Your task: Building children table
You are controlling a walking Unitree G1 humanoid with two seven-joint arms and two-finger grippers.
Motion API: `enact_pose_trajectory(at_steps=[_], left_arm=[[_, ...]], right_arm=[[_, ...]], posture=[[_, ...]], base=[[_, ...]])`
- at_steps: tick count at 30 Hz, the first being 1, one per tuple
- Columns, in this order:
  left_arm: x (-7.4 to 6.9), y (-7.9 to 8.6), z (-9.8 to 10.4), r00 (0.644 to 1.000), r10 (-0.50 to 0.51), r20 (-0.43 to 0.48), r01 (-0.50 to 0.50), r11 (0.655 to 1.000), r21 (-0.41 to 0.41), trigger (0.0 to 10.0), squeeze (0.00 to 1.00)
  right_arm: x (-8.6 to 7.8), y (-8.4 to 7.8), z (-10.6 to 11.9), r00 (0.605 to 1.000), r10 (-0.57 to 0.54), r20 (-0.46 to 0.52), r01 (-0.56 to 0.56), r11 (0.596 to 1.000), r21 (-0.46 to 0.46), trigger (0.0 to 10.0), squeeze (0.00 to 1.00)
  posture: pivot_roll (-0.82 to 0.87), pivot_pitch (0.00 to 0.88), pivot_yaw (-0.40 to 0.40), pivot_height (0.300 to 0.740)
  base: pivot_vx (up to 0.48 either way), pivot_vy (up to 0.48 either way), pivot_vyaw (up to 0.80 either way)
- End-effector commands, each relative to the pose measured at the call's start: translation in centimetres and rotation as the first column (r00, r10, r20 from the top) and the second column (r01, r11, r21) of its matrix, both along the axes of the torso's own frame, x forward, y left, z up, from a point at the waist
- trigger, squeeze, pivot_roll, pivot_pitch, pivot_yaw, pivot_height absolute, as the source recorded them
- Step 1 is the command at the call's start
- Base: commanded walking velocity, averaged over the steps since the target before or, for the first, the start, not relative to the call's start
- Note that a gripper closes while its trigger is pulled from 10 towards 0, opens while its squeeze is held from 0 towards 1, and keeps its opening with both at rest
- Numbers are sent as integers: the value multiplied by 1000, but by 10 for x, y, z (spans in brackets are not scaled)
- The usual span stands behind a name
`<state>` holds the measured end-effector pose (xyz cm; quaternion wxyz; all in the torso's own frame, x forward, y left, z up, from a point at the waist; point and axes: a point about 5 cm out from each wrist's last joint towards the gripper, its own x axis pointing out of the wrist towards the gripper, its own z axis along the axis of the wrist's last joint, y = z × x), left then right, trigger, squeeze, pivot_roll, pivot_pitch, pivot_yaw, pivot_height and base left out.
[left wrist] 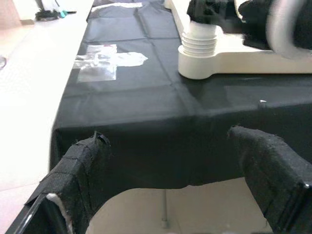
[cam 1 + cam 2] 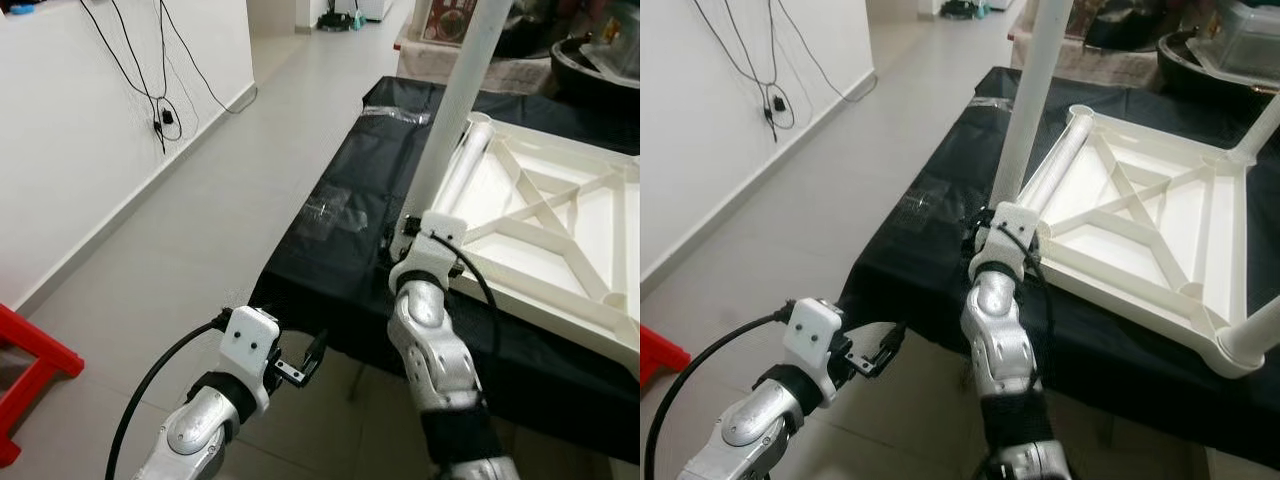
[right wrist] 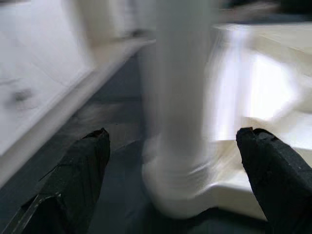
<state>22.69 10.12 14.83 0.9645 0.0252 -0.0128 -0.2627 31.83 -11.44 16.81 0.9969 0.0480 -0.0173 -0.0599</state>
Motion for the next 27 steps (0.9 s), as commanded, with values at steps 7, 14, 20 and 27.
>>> enact_pose_trajectory(at_steps=[7,14,20,27], left_arm=[[3,6,-12,997,72,-24,-72,997,3,10000,0],[5,6,-22,991,112,-74,-113,994,-10,10000,0],[9,7,-26,988,138,-68,-137,990,25,10000,0],[11,8,-33,983,156,-96,-155,988,25,10000,0]], right_arm=[[-36,-12,-17,978,208,26,-204,973,-111,10000,0],[-48,-18,-32,978,208,-13,-208,970,-122,10000,0],[-52,-15,-38,970,239,-34,-241,964,-110,10000,0],[-50,-17,-43,970,237,-61,-243,963,-115,10000,0]], posture=[[112,65,-34,740],[102,46,-30,740],[101,43,-37,740],[96,43,-42,740]], base=[[0,0,0],[0,0,-543],[0,0,-796],[0,-294,-225]])
